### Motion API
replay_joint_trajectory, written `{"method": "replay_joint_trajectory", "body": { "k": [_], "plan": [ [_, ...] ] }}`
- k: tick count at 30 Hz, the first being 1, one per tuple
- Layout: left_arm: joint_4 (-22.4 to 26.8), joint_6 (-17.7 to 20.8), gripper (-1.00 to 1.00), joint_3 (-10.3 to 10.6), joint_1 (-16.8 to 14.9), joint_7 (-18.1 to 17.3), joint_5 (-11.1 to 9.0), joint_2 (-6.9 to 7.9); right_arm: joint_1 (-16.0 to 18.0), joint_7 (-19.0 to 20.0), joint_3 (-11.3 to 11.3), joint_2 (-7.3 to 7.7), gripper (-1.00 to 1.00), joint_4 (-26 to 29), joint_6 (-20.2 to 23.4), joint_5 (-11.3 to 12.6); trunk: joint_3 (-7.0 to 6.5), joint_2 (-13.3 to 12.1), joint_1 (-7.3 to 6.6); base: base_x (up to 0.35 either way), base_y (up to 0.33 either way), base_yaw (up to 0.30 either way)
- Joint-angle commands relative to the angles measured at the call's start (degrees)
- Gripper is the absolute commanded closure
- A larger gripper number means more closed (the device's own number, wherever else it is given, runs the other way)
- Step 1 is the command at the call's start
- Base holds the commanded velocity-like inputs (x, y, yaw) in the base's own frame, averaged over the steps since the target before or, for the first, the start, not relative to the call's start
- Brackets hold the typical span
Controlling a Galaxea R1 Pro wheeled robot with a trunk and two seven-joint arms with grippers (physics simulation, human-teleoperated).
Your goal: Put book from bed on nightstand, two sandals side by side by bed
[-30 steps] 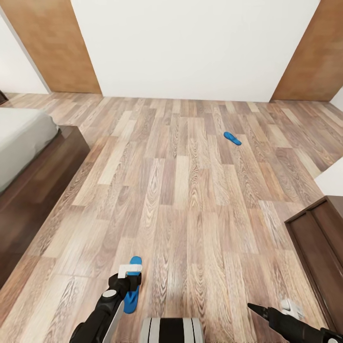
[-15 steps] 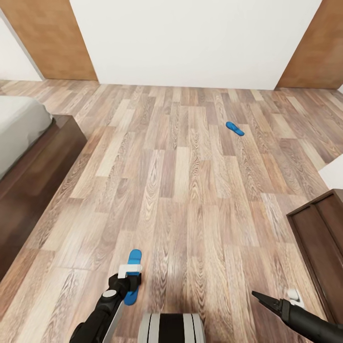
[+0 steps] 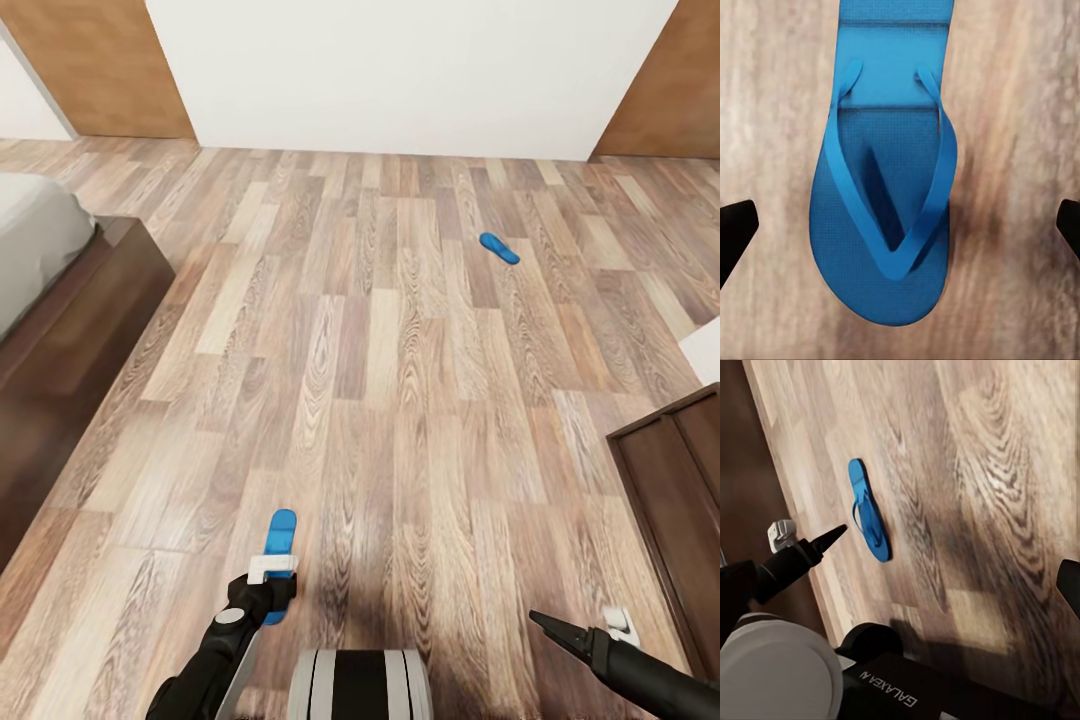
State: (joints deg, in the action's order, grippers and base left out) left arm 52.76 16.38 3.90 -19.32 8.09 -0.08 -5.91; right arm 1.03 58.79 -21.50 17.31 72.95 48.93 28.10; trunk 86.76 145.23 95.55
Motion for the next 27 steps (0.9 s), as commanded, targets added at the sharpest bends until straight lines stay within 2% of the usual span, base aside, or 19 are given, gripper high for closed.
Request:
{"method": "replay_joint_trajectory", "body": {
  "k": [1,15,27],
  "plan": [
    [0.1,0.3,-1.00,0.1,0.0,0.3,0.0,0.02,0.0,0.1,0.0,0.00,-1.00,0.0,0.3,0.1,0.26,0.0,0.01,0.000,0.000,0.000],
    [0.3,0.3,-1.00,0.1,0.0,0.5,0.1,0.02,0.0,0.1,0.0,0.00,-1.00,0.0,0.2,0.1,3.36,0.2,0.37,0.000,0.000,0.000],
    [0.6,0.4,-1.00,0.1,0.0,0.5,0.1,0.04,0.0,0.1,0.0,0.00,-1.00,0.0,0.2,0.0,3.36,0.2,0.37,0.000,0.000,0.000]
  ]
}}
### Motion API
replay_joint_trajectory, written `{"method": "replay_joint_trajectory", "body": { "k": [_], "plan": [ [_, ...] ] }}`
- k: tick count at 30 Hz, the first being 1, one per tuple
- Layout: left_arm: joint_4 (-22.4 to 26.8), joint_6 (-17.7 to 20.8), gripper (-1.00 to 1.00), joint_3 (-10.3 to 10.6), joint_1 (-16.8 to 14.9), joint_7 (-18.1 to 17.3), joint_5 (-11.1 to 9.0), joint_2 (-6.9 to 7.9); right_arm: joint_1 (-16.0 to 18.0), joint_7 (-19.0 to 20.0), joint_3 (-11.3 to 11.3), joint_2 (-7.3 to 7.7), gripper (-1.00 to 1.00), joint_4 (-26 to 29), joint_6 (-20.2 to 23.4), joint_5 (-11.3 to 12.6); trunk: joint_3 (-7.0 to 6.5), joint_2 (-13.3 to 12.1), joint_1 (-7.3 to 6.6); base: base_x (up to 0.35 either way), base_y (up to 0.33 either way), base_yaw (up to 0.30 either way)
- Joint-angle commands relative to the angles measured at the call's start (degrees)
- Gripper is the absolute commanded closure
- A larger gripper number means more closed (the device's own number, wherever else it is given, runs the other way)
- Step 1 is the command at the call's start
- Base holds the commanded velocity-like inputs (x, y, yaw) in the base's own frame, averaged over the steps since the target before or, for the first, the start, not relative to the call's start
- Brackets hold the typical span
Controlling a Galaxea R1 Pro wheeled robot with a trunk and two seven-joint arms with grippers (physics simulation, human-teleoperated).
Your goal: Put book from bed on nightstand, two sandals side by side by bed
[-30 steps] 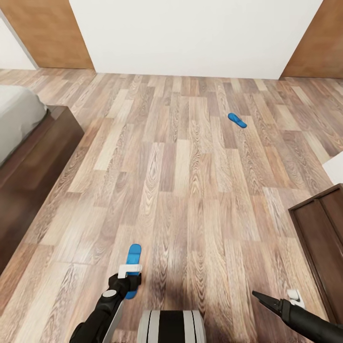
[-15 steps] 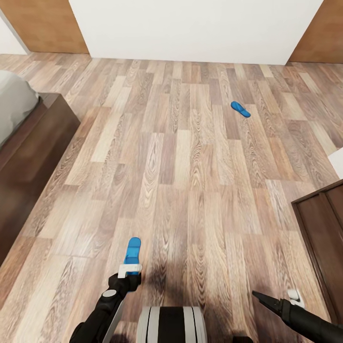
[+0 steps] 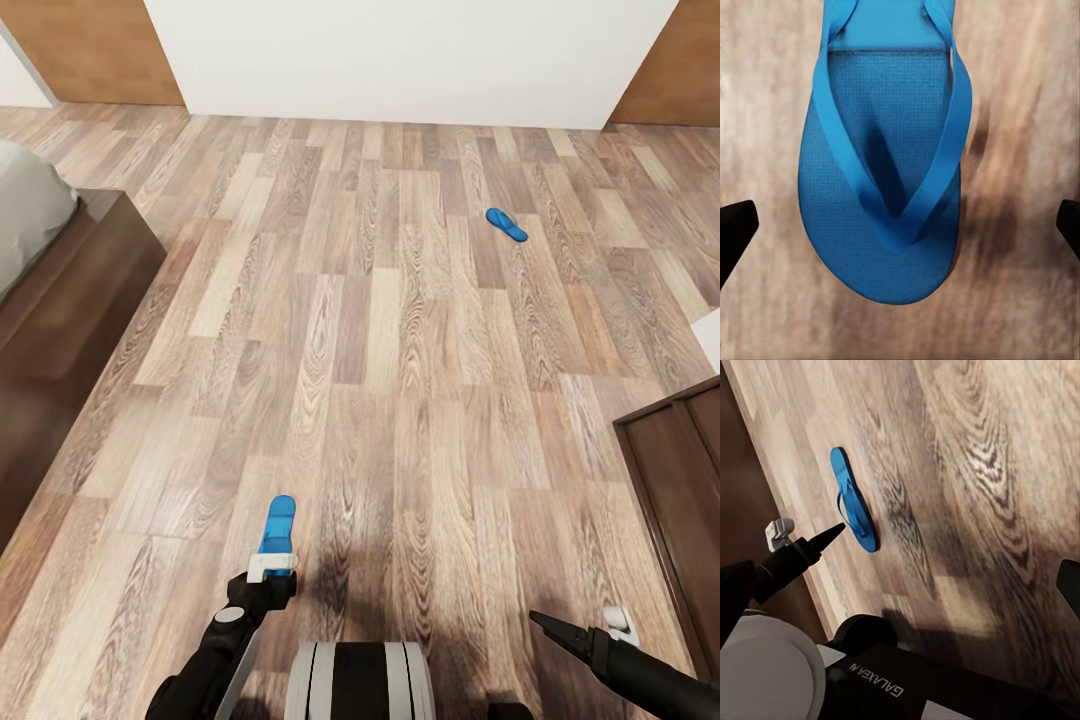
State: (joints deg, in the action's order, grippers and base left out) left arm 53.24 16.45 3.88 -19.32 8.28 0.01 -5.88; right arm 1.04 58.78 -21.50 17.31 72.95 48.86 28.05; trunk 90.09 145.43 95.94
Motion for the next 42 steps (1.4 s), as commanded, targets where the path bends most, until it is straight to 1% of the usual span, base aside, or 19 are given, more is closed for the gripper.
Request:
{"method": "replay_joint_trajectory", "body": {
  "k": [1,6,12,19,27,42],
  "plan": [
    [0.1,0.4,-1.00,0.1,0.0,0.3,0.0,0.01,0.0,0.1,0.0,0.00,-1.00,0.0,0.3,0.1,0.03,0.0,-0.01,0.000,0.000,0.000],
    [0.1,0.5,-1.00,0.1,0.0,0.3,0.0,0.03,0.0,0.1,0.0,0.00,-1.00,0.0,0.3,0.1,0.03,0.0,-0.01,0.050,0.000,0.000],
    [0.1,0.5,-1.00,0.2,0.0,0.3,0.0,0.03,0.0,0.1,0.0,0.00,-1.00,0.0,0.3,0.1,0.03,0.0,-0.01,0.195,0.000,0.000],
    [0.1,0.5,-1.00,0.2,0.0,0.3,0.0,0.00,0.0,0.1,0.0,0.00,-1.00,0.0,0.3,0.1,0.03,0.0,-0.01,0.058,0.000,0.000],
    [0.1,0.4,-1.00,0.2,0.0,0.3,0.0,0.00,0.0,0.1,0.0,0.00,-1.00,-0.1,0.3,0.1,0.03,0.0,-0.01,0.178,0.000,0.000],
    [0.1,0.4,-1.00,0.2,0.0,0.3,-0.1,0.00,0.0,0.1,0.0,0.00,-1.00,-0.1,0.3,0.1,0.03,0.0,-0.01,0.011,0.000,0.000]
  ]
}}
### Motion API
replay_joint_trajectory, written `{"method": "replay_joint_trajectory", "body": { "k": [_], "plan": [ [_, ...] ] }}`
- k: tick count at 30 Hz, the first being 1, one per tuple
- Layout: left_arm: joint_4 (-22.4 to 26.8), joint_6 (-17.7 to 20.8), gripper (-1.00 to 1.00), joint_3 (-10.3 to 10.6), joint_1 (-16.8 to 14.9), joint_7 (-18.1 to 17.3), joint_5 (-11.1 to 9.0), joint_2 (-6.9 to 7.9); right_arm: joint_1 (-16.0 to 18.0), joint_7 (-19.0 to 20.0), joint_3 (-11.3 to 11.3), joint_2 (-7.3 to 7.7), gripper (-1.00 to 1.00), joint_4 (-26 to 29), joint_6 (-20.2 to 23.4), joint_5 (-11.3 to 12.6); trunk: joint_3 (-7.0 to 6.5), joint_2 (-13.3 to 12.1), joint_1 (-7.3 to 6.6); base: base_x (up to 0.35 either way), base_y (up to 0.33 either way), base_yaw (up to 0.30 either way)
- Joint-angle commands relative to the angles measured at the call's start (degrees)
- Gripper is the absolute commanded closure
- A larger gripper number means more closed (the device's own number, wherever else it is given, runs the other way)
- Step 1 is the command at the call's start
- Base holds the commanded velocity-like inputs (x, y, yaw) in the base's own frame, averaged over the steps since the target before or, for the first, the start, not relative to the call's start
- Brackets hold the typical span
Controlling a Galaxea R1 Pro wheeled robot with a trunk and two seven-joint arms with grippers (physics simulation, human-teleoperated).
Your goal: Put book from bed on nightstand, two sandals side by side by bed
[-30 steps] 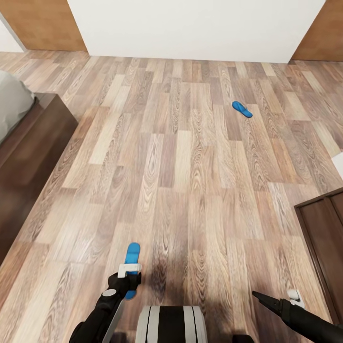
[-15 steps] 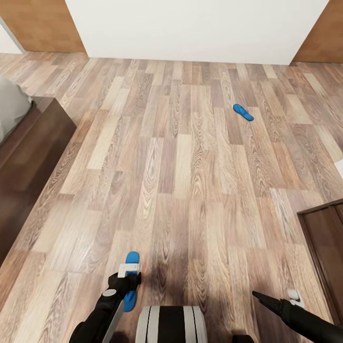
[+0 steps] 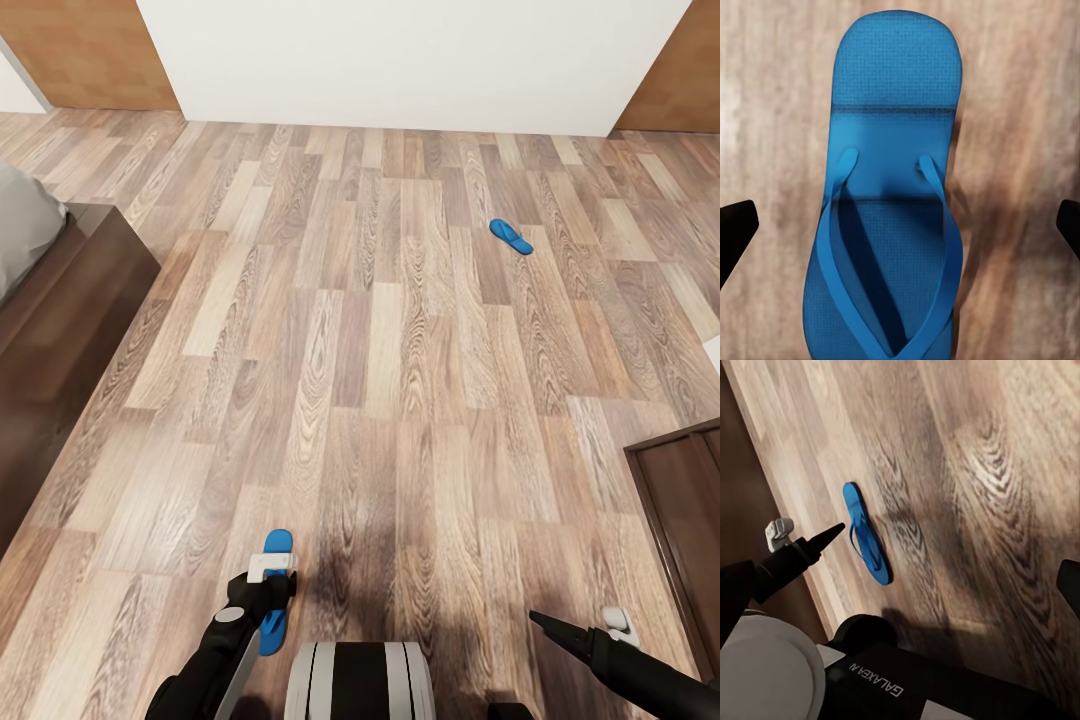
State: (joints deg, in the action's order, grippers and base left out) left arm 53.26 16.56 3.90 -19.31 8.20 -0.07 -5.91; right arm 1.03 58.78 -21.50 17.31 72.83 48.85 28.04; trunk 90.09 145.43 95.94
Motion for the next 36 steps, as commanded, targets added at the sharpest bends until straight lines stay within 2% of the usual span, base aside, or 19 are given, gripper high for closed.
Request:
{"method": "replay_joint_trajectory", "body": {
  "k": [1,8,13,25,34,36],
  "plan": [
    [0.1,0.3,-1.00,0.1,0.0,0.3,0.0,0.02,0.0,0.1,0.0,0.00,-1.00,0.0,0.3,0.1,0.03,0.0,-0.01,0.000,0.000,0.000],
    [0.1,0.3,-1.00,0.1,0.0,0.3,-0.1,0.02,0.0,0.1,0.0,0.00,-1.00,-0.1,0.3,0.1,0.03,0.0,-0.01,0.000,0.000,0.000],
    [0.1,0.4,-1.00,0.1,0.0,0.3,-0.1,0.03,0.0,0.1,0.0,0.00,-1.00,-0.1,0.3,0.1,1.14,0.1,0.12,0.000,0.000,0.000],
    [0.1,0.4,-1.00,0.1,0.0,0.4,-0.1,0.02,0.0,0.1,0.0,0.00,-1.00,-0.1,0.3,0.1,1.14,0.1,0.12,0.000,0.000,0.000],
    [0.1,0.4,-1.00,0.1,0.0,0.4,-0.1,0.02,0.0,0.1,0.0,0.00,-1.00,-0.1,0.3,0.1,3.13,0.2,0.35,0.000,0.000,0.000],
    [0.1,0.4,-1.00,0.1,0.0,0.4,-0.1,0.02,0.0,0.1,0.0,0.00,-1.00,-0.1,0.3,0.1,3.13,0.2,0.35,0.000,0.000,0.000]
  ]
}}
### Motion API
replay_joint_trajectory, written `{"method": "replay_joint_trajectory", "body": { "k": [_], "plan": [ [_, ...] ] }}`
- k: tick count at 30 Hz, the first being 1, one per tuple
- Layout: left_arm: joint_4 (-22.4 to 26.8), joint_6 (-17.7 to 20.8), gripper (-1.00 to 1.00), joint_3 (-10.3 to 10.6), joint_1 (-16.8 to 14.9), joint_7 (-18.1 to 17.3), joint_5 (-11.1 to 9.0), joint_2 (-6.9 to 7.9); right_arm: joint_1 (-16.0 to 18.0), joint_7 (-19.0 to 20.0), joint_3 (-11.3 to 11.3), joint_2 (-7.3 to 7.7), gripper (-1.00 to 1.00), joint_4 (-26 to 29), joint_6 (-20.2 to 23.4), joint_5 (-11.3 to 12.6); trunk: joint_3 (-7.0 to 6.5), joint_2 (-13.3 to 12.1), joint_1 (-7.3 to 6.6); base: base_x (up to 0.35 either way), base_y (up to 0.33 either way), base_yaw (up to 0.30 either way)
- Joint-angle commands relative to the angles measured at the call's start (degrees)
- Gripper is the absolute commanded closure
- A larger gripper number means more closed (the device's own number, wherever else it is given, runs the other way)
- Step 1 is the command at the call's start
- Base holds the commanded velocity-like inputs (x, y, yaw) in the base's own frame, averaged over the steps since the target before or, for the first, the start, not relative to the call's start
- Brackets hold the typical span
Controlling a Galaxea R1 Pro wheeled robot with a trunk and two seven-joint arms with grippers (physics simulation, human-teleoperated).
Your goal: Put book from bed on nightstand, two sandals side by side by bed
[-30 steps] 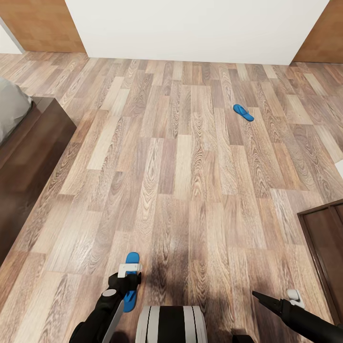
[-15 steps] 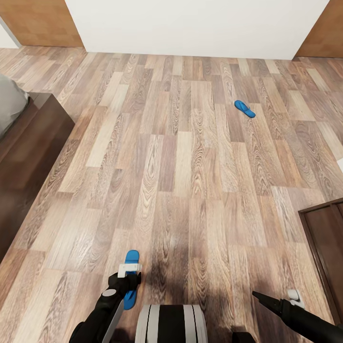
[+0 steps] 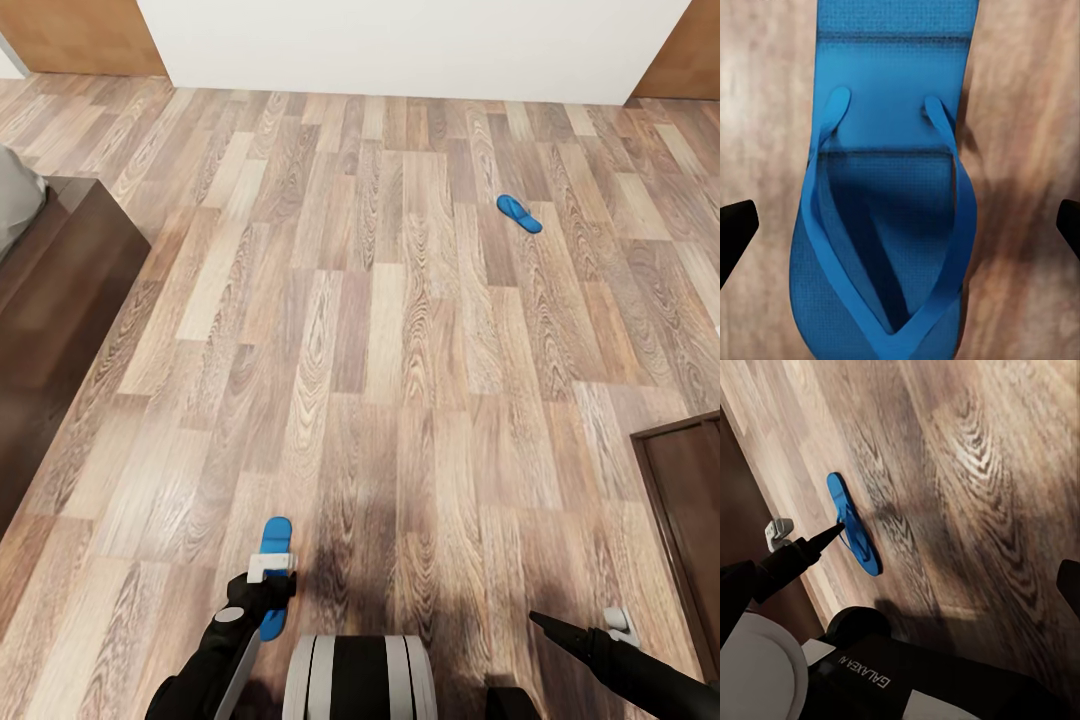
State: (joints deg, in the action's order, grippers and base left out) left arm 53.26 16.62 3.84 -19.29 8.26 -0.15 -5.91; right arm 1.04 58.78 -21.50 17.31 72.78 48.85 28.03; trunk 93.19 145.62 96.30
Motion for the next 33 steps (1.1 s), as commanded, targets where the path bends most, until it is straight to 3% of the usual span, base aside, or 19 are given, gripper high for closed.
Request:
{"method": "replay_joint_trajectory", "body": {
  "k": [1,6,14,33],
  "plan": [
    [0.1,0.3,-1.00,0.2,0.0,0.3,0.0,0.02,0.0,0.1,0.0,0.00,-1.00,0.0,0.3,0.1,0.03,0.0,-0.01,0.000,0.000,0.000],
    [0.1,0.3,-1.00,0.1,0.0,0.4,0.0,0.02,0.0,0.1,0.0,0.00,-1.00,0.0,0.3,0.1,0.03,0.0,-0.01,0.000,0.000,0.000],
    [0.1,0.3,-1.00,0.1,0.0,0.4,0.0,0.02,0.0,0.1,0.0,0.00,-1.00,0.0,0.3,0.1,1.80,0.1,0.20,0.000,0.000,0.000],
    [0.1,0.3,-1.00,0.1,0.0,0.4,0.0,0.02,0.0,0.1,0.0,0.00,-1.00,0.0,0.3,0.1,1.80,0.1,0.20,0.000,0.000,0.000]
  ]
}}
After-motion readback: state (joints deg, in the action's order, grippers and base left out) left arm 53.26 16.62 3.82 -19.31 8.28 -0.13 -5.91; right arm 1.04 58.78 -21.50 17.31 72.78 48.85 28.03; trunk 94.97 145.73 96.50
